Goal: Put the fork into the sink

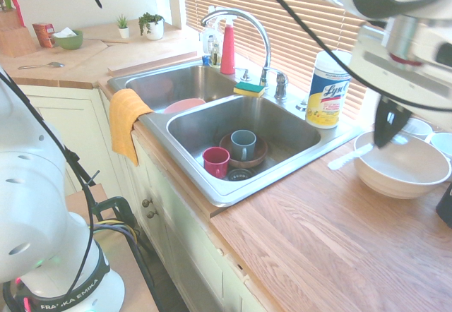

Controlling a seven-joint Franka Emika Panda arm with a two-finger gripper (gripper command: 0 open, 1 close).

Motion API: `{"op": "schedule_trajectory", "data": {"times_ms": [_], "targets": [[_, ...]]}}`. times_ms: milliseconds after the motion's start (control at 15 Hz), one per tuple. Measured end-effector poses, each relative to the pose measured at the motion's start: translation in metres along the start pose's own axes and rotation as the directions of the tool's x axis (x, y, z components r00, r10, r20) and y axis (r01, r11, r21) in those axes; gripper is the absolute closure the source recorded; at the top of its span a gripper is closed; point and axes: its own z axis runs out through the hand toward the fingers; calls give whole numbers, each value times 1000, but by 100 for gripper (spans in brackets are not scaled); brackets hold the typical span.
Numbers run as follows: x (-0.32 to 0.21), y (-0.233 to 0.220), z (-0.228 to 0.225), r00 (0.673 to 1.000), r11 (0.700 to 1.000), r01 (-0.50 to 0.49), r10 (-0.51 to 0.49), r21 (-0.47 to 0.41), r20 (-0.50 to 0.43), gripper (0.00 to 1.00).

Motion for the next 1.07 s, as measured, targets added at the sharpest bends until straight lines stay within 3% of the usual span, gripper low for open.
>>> {"op": "schedule_trajectory", "data": {"times_ms": [200, 400, 733, 1067], "targets": [[-104, -93, 18, 998, 998, 56, -56, -13, 6, 100], [-181, -145, 57, 995, 995, 102, -102, -18, -3, 100], [-239, -173, 154, 982, 982, 186, -186, -15, 29, 100], [-261, -175, 244, 975, 976, 214, -211, -37, 62, 100]]}}
